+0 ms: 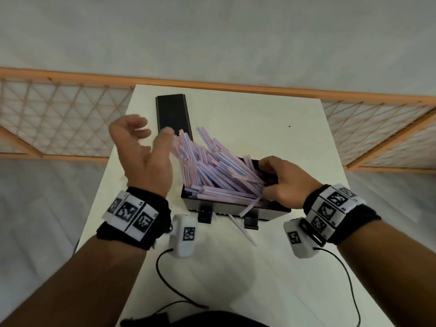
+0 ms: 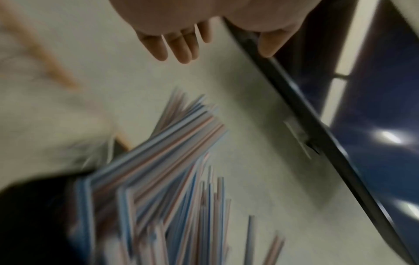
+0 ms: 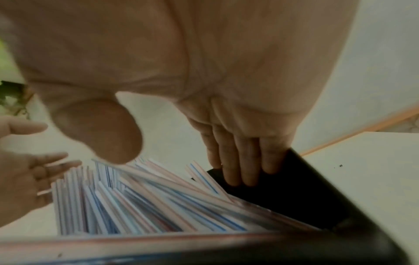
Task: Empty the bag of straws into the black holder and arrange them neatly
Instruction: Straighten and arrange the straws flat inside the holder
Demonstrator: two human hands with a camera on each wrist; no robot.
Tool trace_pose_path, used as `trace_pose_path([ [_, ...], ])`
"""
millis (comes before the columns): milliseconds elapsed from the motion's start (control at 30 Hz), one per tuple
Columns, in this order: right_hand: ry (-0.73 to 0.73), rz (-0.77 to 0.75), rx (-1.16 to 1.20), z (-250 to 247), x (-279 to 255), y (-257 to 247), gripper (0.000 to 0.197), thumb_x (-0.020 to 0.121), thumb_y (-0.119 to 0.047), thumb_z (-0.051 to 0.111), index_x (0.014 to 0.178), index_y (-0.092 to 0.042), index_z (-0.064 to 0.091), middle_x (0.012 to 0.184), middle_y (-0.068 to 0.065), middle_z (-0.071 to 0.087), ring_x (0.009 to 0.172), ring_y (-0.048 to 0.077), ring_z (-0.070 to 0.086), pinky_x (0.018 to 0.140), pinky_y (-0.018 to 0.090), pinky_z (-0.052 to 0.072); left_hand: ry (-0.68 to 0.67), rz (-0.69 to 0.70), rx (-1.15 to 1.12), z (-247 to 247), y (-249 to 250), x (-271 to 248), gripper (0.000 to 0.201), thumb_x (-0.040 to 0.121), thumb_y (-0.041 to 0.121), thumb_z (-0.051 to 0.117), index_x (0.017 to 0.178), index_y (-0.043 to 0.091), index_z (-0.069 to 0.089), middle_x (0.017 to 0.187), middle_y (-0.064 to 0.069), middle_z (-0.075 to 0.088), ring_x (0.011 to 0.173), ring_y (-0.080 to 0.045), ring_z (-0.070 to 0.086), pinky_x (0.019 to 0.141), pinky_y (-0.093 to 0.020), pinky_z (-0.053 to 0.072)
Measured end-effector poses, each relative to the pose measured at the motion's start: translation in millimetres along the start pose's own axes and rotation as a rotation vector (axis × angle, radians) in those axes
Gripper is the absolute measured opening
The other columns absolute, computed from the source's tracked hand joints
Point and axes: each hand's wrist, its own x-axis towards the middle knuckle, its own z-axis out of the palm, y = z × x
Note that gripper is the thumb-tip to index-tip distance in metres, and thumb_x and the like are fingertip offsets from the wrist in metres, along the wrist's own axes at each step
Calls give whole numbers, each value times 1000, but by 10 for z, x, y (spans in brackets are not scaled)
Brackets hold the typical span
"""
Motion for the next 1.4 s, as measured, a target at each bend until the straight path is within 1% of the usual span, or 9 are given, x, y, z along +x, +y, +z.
trace_pose_path([
  [100, -127, -60, -49, 124, 67, -21, 78, 64, -41, 82, 130, -21, 47, 116, -8, 61, 102, 14, 61, 90, 33, 52, -70, -554, -279, 45, -223, 32, 70, 68, 57, 70, 122, 15, 54, 116, 1, 64, 107, -15, 61, 98, -38, 46],
  [167, -125, -106, -99, 237, 145, -56, 83, 61, -55, 85, 128, -23, 47, 115, -8, 59, 102, 13, 60, 91, 32, 51, -253, -707, -375, 77, -333, 22, 89, 69, 66, 72, 135, 7, 56, 129, -9, 67, 121, -24, 63, 113, -48, 43],
  [300, -53, -118, -170, 416, 250, -75, 118, 41, -87, 65, 141, -31, 38, 121, -5, 48, 112, 13, 48, 103, 31, 44, -456, -567, -328, 164, -414, -47, 117, 49, 74, 87, 136, 5, 50, 138, -20, 59, 132, -36, 55, 114, -55, 40],
  [500, 41, -63, -75, 569, 303, -203, 112, 36, -92, 64, 124, -26, 44, 110, -7, 53, 97, 13, 55, 85, 32, 51, -553, -319, -83, 204, -415, -124, 74, 56, 23, 94, 118, 3, 59, 105, -12, 73, 97, -27, 73, 85, -45, 60],
  [700, 163, -111, 138, 592, 297, -292, 74, 52, -66, 86, 109, -30, 56, 94, -14, 65, 86, 6, 64, 79, 27, 53, -338, -329, -102, 389, -305, -212, 23, 78, 0, 82, 94, 4, 65, 85, -4, 74, 78, -17, 73, 75, -37, 60],
  [867, 389, -286, 315, 589, 203, -364, 68, 55, -58, 88, 110, -29, 60, 103, -6, 67, 96, 12, 63, 84, 26, 51, -306, -315, -357, 382, -139, -80, 22, 71, 11, 80, 87, 16, 66, 94, -15, 73, 90, -34, 72, 85, -49, 60],
  [1033, 308, -221, 109, 612, 219, -223, 78, 58, -52, 90, 123, -23, 57, 106, -8, 51, 103, 16, 54, 95, 31, 46, -75, -512, -377, 276, -346, -53, 71, 56, 37, 88, 117, 19, 56, 122, -11, 67, 112, -28, 68, 100, -54, 54],
  [1167, 407, -147, 82, 465, 125, -10, 62, 55, -52, 91, 92, -22, 51, 86, -6, 54, 76, 14, 50, 66, 24, 42, -35, -604, -418, 237, -372, -143, 86, 57, 46, 87, 129, 11, 54, 123, -14, 70, 111, -30, 70, 98, -57, 54],
  [1400, -67, -188, -252, 526, 97, 100, 62, 67, -82, 52, 82, -23, 64, 75, -6, 64, 71, 15, 59, 71, 34, 53, -64, -512, -326, 279, -418, -241, 75, 67, 45, 83, 125, 9, 51, 115, -5, 71, 106, -20, 71, 99, -50, 55],
])
